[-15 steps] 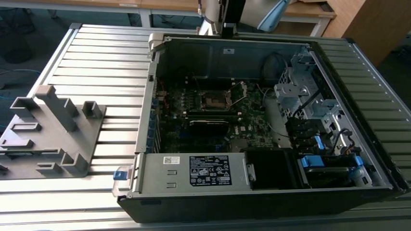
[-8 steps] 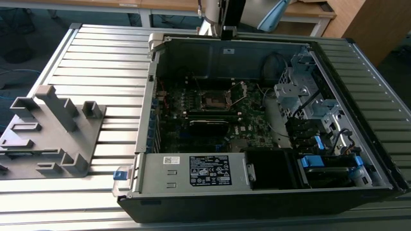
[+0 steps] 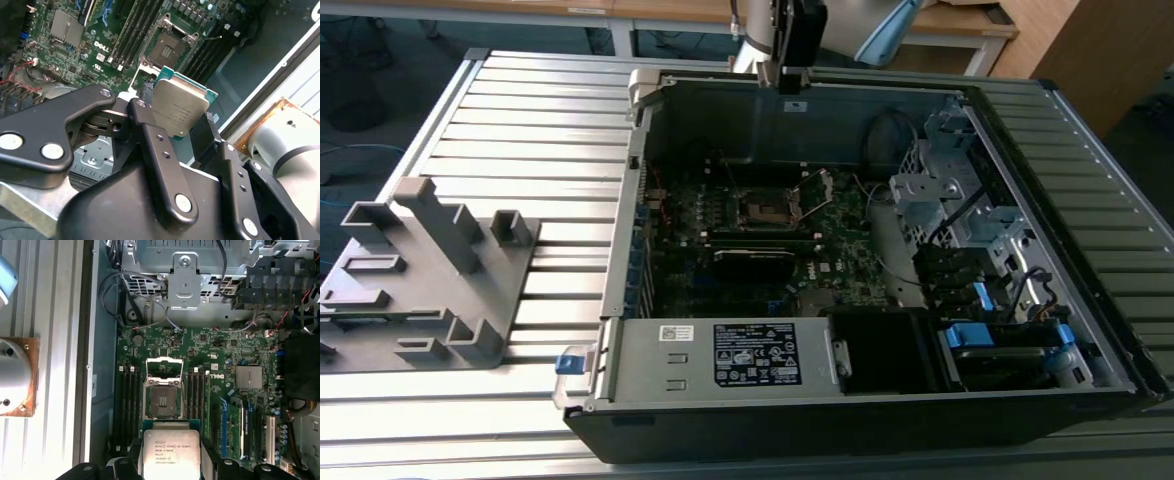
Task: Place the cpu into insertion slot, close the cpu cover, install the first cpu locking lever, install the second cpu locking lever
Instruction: 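Place the cpu into insertion slot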
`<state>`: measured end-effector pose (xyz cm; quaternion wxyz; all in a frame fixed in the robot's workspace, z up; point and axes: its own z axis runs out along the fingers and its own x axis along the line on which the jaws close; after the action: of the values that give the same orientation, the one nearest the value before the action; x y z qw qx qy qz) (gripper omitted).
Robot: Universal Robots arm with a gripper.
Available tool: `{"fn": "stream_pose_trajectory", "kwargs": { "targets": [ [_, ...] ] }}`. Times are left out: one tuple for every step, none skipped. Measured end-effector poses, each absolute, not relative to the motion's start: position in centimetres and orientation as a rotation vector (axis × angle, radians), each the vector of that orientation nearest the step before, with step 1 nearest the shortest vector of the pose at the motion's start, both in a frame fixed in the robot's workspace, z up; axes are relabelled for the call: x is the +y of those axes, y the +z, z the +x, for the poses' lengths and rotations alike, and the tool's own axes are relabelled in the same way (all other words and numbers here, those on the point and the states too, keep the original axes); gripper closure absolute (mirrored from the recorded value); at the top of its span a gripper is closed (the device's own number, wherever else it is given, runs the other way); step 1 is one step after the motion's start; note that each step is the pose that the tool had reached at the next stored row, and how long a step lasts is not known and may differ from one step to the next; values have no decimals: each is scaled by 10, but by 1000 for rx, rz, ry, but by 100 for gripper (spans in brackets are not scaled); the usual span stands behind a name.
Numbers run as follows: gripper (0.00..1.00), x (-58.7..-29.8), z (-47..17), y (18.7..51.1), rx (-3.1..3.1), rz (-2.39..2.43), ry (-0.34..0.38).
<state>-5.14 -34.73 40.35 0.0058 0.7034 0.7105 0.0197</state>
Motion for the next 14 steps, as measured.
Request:
{"fn": "stream_pose_trajectory", "kwargs": {
  "targets": [
    [46, -347, -51, 403, 2224, 2201, 62],
    [46, -347, -51, 403, 2224, 2201, 62],
    [46, -347, -51, 403, 2224, 2201, 62],
    [46, -347, -51, 402, 2224, 2201, 62],
    [46, -347, -51, 402, 2224, 2201, 62],
    [46, -347, -51, 402, 2224, 2201, 62],
    [46, -347, -51, 401, 2224, 2201, 62],
    [46, -347, -51, 401, 2224, 2201, 62],
    [46, -347, -51, 401, 2224, 2202, 62],
    [46, -347, -51, 401, 2224, 2201, 62],
    [46, -347, -51, 401, 2224, 2201, 62],
    [46, -347, -51, 401, 2224, 2201, 62],
    [46, -347, -51, 401, 2224, 2201, 62],
    [46, -347, -51, 401, 2224, 2201, 62]
  ]
}}
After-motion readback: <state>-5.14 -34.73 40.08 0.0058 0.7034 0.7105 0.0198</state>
